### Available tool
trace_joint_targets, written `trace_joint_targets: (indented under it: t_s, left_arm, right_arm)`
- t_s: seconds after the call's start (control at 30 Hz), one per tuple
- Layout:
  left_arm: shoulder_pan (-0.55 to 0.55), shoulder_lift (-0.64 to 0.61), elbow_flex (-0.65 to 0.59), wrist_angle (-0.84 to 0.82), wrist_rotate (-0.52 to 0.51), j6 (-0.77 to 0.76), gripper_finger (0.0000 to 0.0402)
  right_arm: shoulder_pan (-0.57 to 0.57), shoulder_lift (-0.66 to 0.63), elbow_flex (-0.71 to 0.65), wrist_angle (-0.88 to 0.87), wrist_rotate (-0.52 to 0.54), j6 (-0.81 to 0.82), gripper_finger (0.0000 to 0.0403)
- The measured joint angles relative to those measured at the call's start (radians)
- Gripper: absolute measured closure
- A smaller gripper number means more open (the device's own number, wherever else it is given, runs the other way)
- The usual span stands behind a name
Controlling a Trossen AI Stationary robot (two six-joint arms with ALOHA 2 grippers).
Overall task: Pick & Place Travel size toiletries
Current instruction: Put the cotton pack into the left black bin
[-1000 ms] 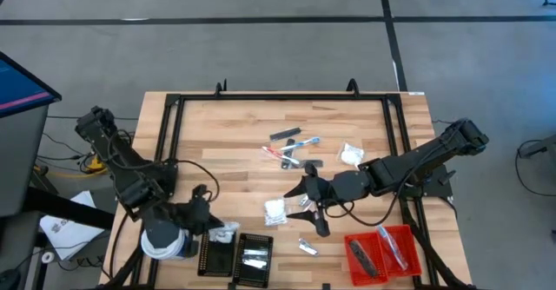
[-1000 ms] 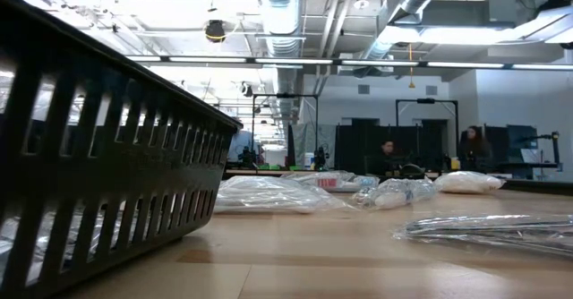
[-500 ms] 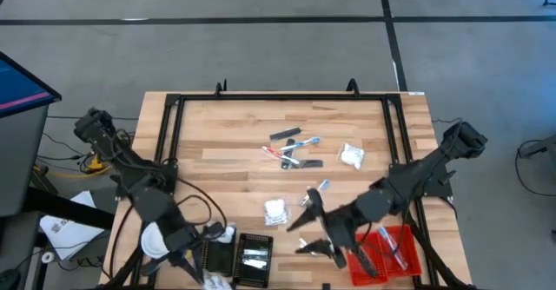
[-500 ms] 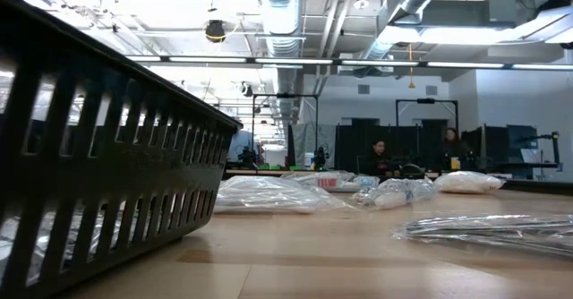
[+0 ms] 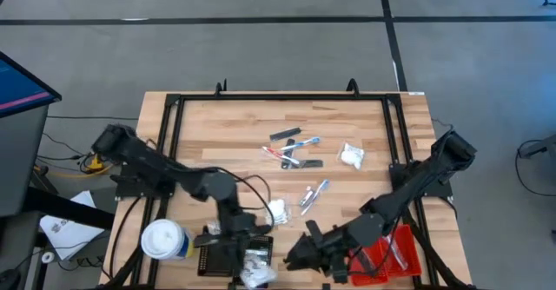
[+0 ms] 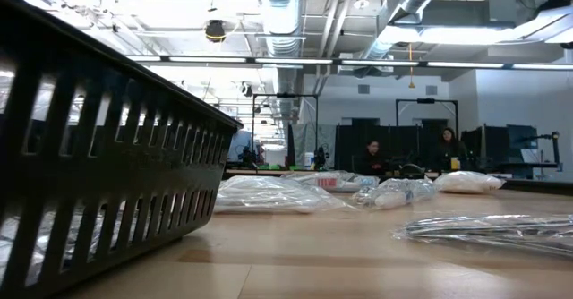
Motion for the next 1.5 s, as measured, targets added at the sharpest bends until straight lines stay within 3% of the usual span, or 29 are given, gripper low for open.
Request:
trace_joint_targets:
  t_s: [0.23, 0.5, 0.73, 0.87, 0.93, 1.0, 1.07, 1.13, 1.2, 1.27, 1.33, 1.4, 1.5]
  left_arm:
    - [0.002, 0.137, 0.083, 0.1, 0.109, -0.075, 0.0401]
    - [0.007, 0.139, 0.113, 0.103, 0.168, -0.099, 0.0401]
    - [-0.019, 0.138, 0.099, 0.096, 0.228, -0.141, 0.0401]
    - [-0.035, 0.103, 0.099, 0.033, 0.15, -0.065, 0.0401]
    - [-0.035, 0.064, 0.099, -0.093, 0.063, 0.017, 0.0401]
    - [-0.035, 0.002, 0.099, -0.306, -0.09, 0.15, 0.0401]
    - [-0.039, -0.077, 0.099, -0.544, -0.361, 0.286, 0.0402]
    - [-0.053, -0.149, 0.099, -0.73, -0.712, 0.366, 0.0402]
    - [-0.078, -0.206, 0.098, -0.85, -1.052, 0.414, 0.0401]
    - [-0.103, -0.247, 0.098, -0.887, -1.292, 0.462, 0.0401]
    - [-0.128, -0.28, 0.098, -0.883, -1.388, 0.504, 0.0401]
    - [-0.135, -0.293, 0.098, -0.866, -1.4, 0.514, 0.0401]
    - [-0.133, -0.288, 0.098, -0.857, -1.405, 0.516, 0.0401]
  right_arm:
    - [-0.016, 0.049, 0.033, 0.033, 0.007, 0.027, 0.0287]
    - [0.011, 0.048, 0.032, 0.102, 0.04, 0.092, 0.0292]
    - [0.072, 0.044, 0.032, 0.119, 0.291, 0.143, 0.0291]
    - [0.131, 0.041, 0.032, 0.176, 0.454, 0.143, 0.0295]
    - [0.161, 0.041, 0.032, 0.233, 0.558, 0.142, 0.0298]
    - [0.187, 0.04, 0.032, 0.289, 0.653, 0.135, 0.0301]
    - [0.213, 0.033, 0.032, 0.33, 0.743, 0.125, 0.0302]
    - [0.23, 0.015, 0.032, 0.344, 0.809, 0.141, 0.0302]
    - [0.232, 0.001, 0.033, 0.343, 0.859, 0.18, 0.0301]
    - [0.223, 0.0, 0.033, 0.34, 0.918, 0.219, 0.0301]
    - [0.204, 0.001, 0.032, 0.337, 0.99, 0.23, 0.0301]
    - [0.18, 0.0, 0.032, 0.322, 1.046, 0.25, 0.0301]
    - [0.138, 0.001, 0.032, 0.244, 1.043, 0.345, 0.0301]
